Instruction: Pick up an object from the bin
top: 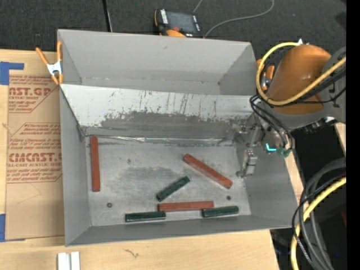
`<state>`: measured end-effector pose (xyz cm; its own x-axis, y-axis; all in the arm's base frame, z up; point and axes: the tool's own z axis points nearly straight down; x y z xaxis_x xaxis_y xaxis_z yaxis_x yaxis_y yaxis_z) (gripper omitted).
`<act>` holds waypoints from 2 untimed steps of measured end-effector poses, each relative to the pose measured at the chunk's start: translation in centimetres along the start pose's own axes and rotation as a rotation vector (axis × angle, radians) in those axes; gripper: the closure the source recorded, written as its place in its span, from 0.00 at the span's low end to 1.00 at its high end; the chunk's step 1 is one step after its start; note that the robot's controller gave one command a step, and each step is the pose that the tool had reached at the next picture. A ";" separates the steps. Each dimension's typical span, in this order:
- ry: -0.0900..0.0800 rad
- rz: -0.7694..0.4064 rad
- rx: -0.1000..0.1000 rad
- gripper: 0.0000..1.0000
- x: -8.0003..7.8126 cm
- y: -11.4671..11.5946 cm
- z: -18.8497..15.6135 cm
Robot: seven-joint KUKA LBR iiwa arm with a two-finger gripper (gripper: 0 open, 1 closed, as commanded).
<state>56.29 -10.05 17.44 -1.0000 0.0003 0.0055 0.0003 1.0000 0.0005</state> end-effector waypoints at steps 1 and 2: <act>0.000 0.196 -0.002 0.00 0.1 3.6 10.8; -0.006 0.307 -0.002 0.00 2.4 4.9 7.4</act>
Offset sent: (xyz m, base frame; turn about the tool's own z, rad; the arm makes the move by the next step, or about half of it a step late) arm -0.0005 0.0336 -0.1044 0.1972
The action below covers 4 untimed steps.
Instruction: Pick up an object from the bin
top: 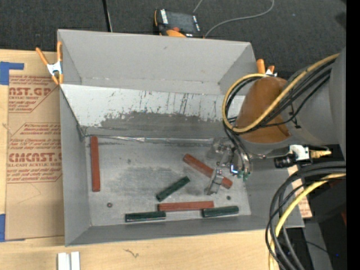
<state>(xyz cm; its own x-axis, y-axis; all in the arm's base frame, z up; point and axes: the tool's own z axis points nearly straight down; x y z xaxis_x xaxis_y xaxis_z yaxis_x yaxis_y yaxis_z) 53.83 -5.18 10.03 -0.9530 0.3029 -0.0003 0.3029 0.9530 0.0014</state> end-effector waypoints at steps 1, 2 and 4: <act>0.002 0.172 0.002 0.00 1.4 -2.7 -0.2; 0.002 0.351 0.001 0.00 2.5 -1.7 3.1; 0.000 0.351 0.002 1.00 2.5 -1.7 3.2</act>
Offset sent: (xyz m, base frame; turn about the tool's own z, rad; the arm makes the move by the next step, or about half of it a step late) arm -0.0205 -0.0214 0.0025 0.1711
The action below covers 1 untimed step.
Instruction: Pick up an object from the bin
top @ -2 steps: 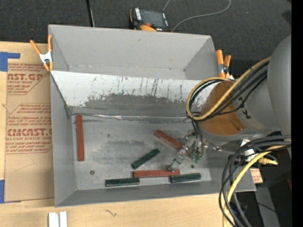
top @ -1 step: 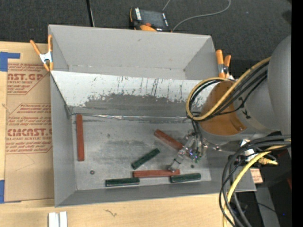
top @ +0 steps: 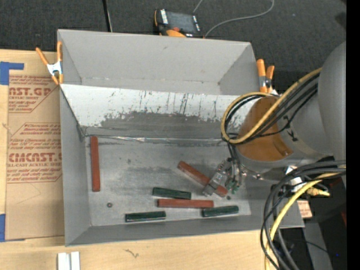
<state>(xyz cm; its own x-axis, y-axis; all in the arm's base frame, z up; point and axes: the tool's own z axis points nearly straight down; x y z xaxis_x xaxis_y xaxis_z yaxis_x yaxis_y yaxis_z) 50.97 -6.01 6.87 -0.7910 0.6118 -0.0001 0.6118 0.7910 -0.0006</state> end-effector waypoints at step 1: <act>-0.006 -0.001 -0.004 1.00 -0.1 0.1 -7.6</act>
Offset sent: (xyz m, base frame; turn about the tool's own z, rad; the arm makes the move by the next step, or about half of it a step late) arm 0.0000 0.0001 0.0727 0.0000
